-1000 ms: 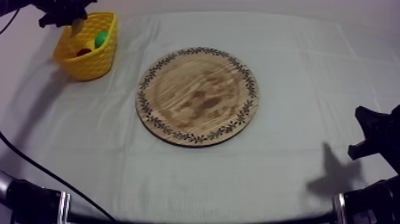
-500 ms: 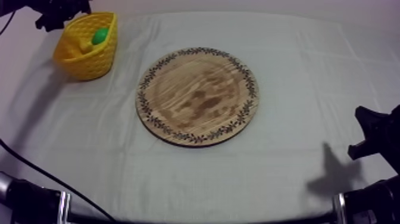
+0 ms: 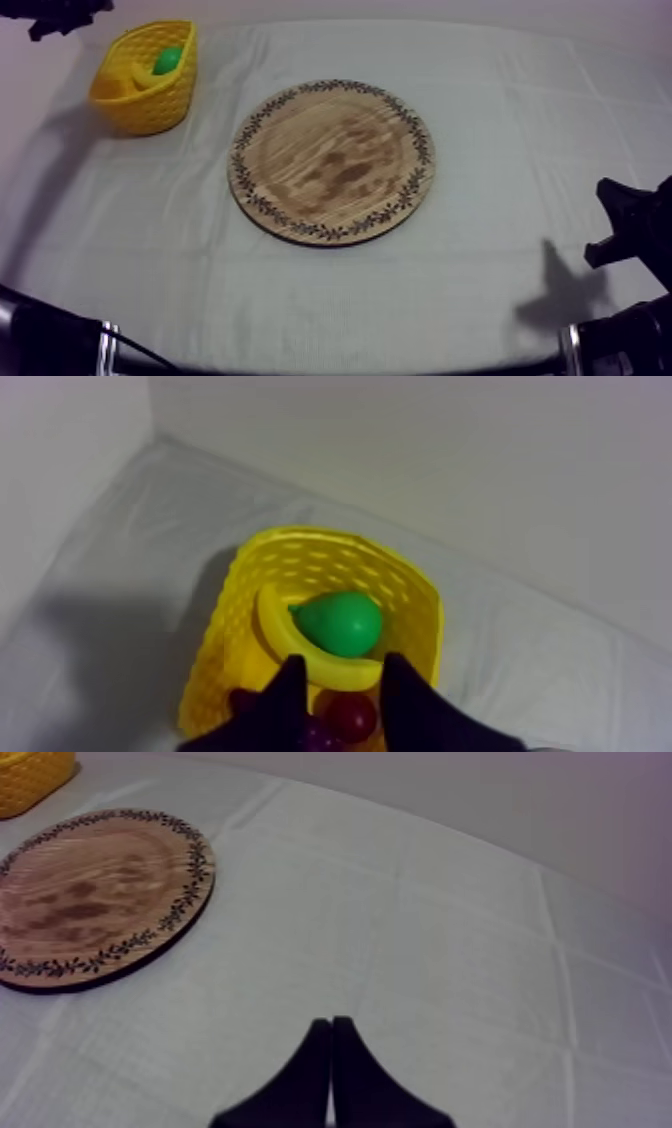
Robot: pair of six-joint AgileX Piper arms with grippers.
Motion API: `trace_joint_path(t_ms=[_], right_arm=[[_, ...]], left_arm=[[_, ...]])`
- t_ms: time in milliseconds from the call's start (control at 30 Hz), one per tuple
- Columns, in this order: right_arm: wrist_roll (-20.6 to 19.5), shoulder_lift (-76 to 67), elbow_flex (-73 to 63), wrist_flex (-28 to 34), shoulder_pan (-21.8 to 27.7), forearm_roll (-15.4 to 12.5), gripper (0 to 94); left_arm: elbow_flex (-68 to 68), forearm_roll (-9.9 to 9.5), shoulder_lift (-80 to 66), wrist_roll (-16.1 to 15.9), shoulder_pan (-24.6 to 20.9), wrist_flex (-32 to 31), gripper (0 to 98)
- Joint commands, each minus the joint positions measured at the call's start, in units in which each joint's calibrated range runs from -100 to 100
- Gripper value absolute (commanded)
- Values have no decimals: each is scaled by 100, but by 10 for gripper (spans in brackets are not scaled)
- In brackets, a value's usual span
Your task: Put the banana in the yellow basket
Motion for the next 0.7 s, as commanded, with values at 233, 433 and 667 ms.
trace_joint_path(t_ms=[233, 433, 667], right_arm=[[1, 0, -5, 0, 0, -1, 3], [1, 0, -5, 0, 0, -1, 3], [1, 0, -5, 0, 0, -1, 3]], left_arm=[[1974, 20, -2135, -128, 145, -364, 89], [3250, 30, -3750, -17, 207, -379, 29], [4775, 35, -5906, 13, 180, -362, 3]])
